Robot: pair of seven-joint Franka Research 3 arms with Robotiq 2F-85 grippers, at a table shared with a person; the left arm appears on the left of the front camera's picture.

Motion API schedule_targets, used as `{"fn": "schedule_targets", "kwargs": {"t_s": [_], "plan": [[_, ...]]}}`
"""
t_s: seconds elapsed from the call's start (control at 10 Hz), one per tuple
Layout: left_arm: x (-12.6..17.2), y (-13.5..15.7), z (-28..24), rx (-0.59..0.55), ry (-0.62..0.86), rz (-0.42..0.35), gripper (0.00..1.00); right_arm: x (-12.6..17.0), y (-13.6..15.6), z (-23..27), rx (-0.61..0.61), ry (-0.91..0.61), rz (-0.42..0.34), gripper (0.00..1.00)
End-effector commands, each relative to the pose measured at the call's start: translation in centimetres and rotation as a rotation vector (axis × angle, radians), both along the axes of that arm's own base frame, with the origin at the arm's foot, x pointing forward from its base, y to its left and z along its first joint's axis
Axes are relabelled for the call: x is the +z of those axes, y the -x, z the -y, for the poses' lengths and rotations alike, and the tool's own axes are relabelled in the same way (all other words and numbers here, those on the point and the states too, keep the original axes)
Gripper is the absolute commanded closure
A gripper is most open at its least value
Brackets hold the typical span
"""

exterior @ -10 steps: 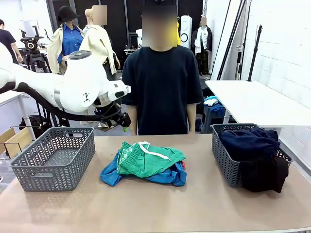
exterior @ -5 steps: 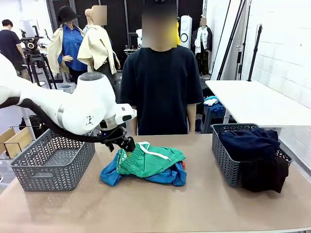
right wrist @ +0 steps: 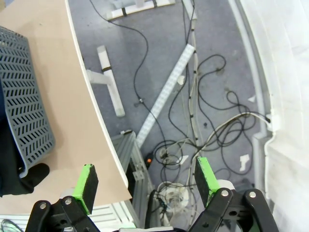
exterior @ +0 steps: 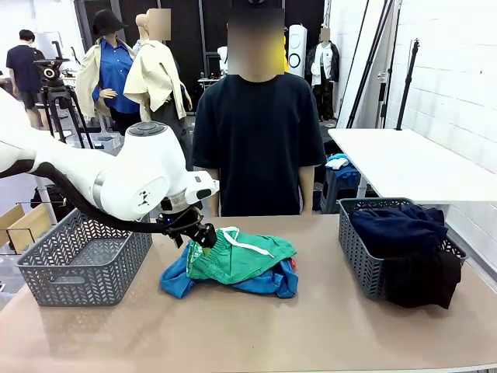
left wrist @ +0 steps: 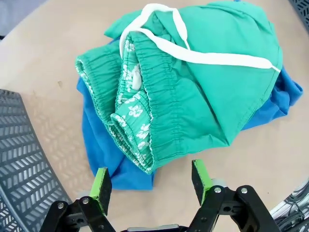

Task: Sort the tops and bottoms.
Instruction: Lift clothes from the center of the table with your left hand.

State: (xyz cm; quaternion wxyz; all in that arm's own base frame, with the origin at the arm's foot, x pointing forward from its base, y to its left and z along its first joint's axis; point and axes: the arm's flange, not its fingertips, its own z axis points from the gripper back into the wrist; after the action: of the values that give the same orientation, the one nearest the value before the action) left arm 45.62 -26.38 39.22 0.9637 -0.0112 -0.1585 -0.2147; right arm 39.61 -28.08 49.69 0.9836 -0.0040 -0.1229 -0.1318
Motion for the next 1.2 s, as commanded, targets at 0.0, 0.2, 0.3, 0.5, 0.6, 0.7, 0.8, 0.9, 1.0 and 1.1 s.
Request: {"fn": "schedule_targets", "kwargs": {"t_s": [0.0,0.2,0.3,0.5,0.6,0.7,0.8,0.9,1.0,1.1], "plan": [[-2.1,-1.3,1.4,0.057,-0.017,-0.012,0.13,0.0,-0.1,0.0,0.004,0.000,-0.001,0.00],[-3.2,-2.4,2.1,0.092,-0.021,-0.011,0.13,0.0,-0.1,0.0,0.004,0.000,-0.001,0.00],[-3.7,-2.8,2.3,0.098,-0.021,0.000,0.13,0.0,-0.1,0.0,0.004,0.000,-0.001,0.00],[-4.1,-3.4,2.5,0.097,-0.004,0.003,0.13,0.0,-0.1,0.0,0.004,0.000,-0.001,0.00],[-4.3,-3.7,2.6,0.103,-0.010,0.016,0.13,0.0,-0.1,0.0,0.004,0.000,-0.001,0.00],[-4.5,-3.7,2.5,0.104,-0.012,0.018,0.27,0.0,-0.1,0.0,0.004,0.000,-0.001,0.00],[-4.5,-3.8,2.4,0.107,-0.007,0.010,0.47,0.0,-0.1,0.0,0.004,0.000,-0.001,0.00],[-4.3,-3.8,2.3,0.110,-0.004,0.014,0.67,0.0,-0.1,0.0,0.004,0.000,-0.001,0.00],[-4.3,-3.9,2.2,0.109,-0.007,0.015,0.87,0.0,-0.1,0.0,0.004,0.000,-0.001,0.00],[-4.4,-4.0,2.2,0.109,-0.007,0.011,1.00,0.0,-0.1,0.0,0.004,0.000,-0.001,0.00]]}}
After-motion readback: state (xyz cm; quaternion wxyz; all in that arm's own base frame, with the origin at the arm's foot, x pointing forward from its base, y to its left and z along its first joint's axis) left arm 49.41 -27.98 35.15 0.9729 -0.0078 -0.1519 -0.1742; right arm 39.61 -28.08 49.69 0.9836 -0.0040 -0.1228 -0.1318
